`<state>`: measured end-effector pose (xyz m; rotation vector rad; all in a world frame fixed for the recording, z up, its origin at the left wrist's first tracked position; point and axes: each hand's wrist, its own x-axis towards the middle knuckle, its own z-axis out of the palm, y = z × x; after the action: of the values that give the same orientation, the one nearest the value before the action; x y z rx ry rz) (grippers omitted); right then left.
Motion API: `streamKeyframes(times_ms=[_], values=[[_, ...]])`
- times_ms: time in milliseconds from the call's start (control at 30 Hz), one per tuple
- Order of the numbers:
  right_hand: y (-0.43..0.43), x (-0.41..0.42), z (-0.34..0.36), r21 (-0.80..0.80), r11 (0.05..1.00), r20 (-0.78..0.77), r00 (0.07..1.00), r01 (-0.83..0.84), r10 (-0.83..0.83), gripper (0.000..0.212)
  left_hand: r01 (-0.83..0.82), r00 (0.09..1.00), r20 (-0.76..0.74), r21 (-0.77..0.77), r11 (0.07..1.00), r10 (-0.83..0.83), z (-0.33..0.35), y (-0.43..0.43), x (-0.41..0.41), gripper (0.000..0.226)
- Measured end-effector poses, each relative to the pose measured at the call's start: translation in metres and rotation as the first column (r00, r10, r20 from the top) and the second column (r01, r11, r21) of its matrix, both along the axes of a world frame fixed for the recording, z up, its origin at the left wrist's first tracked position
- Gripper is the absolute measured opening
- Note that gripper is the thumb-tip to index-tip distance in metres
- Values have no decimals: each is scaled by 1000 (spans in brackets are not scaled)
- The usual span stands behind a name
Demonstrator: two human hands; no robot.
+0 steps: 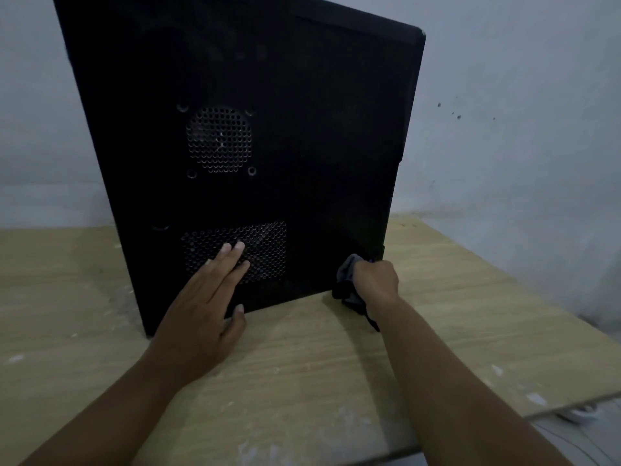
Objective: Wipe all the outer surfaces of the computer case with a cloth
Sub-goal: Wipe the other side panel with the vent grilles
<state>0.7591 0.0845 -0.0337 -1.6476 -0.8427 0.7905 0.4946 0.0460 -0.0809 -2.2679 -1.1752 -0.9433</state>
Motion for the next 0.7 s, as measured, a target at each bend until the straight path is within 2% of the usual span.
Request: streamKeyframes(times_ms=[67, 267, 400, 600, 700], values=[[-5, 1, 3, -26, 999, 43, 998, -36, 37, 26, 0, 1000, 4, -4, 1000, 0, 0, -1, 0, 58], [-6, 1, 6, 44, 998, 121, 992, -37, 32, 22, -3, 1000, -3, -1, 1000, 3, 1, -2, 1, 57], [-8, -17, 3, -37, 994, 108, 988, -103, 107, 19, -5, 1000, 3, -6, 1000, 5, 0, -1, 0, 58], [-21, -57, -11, -37, 957, 341, 896, -288, 283, 27, -5, 1000, 0, -6, 1000, 5, 0, 0, 1, 58], [-22, -71, -19, -70, 943, 442, 838, -325, 321, 22, -15, 1000, -12, -9, 1000, 15, 0, -1, 1, 58]])
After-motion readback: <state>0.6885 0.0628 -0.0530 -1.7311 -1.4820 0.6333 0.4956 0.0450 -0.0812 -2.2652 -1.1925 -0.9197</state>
